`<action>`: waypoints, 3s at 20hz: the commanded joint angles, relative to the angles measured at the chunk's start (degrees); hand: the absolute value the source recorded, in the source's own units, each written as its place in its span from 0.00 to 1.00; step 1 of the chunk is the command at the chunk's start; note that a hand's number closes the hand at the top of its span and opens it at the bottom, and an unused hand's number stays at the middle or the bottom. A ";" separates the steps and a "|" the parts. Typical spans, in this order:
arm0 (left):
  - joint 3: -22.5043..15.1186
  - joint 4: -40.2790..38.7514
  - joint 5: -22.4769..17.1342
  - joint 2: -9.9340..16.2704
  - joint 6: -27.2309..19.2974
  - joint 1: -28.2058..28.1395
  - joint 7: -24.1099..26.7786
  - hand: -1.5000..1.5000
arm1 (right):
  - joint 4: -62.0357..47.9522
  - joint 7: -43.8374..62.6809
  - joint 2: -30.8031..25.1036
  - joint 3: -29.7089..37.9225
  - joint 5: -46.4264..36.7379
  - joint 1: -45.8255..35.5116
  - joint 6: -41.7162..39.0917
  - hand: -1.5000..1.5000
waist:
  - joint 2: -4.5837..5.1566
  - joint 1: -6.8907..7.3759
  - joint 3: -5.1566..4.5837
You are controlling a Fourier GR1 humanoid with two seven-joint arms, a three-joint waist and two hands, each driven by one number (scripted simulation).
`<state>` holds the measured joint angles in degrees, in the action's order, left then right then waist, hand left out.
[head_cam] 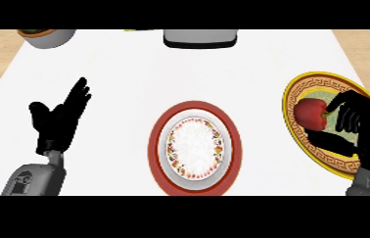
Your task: Pick the bell pepper from the plate and place it in the plate
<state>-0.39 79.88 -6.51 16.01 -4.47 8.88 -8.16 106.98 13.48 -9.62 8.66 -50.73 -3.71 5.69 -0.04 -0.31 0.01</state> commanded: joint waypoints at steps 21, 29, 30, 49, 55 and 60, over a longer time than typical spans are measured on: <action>3.00 1.23 0.57 -0.41 2.78 -0.02 -1.56 0.50 | -42.01 -31.91 -16.76 15.37 17.73 -12.73 -4.86 0.00 | 0.05 0.73 0.03; 2.96 -0.39 1.89 -0.59 2.08 1.52 -1.95 0.50 | -26.58 -31.74 -12.27 22.15 38.63 -9.70 -17.10 0.00 | -0.18 -0.52 -0.03; 2.79 -0.99 1.97 -2.04 1.17 0.45 -0.77 0.50 | -20.82 -27.17 -9.88 21.86 40.39 -7.22 -18.23 0.00 | -0.34 -1.02 -0.08; 4.51 0.07 3.32 -2.40 4.29 1.55 -1.53 0.50 | -44.12 -32.59 -25.15 32.35 56.89 -4.76 -37.14 0.00 | 0.07 0.39 0.02; 4.30 4.04 3.42 -2.92 4.90 1.13 -4.56 0.50 | -57.90 -40.87 -29.61 29.92 51.95 -9.44 -34.77 0.00 | 0.11 0.66 0.04; 5.15 2.89 4.41 -3.33 5.35 -2.92 0.75 0.50 | -58.50 -42.98 -32.92 31.35 52.77 -3.82 -37.84 0.00 | 0.03 0.40 0.01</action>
<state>4.41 80.89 -2.02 12.41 -0.29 9.30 -9.24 50.82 -27.02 -39.95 39.24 2.38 -10.30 -30.69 0.04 0.13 0.02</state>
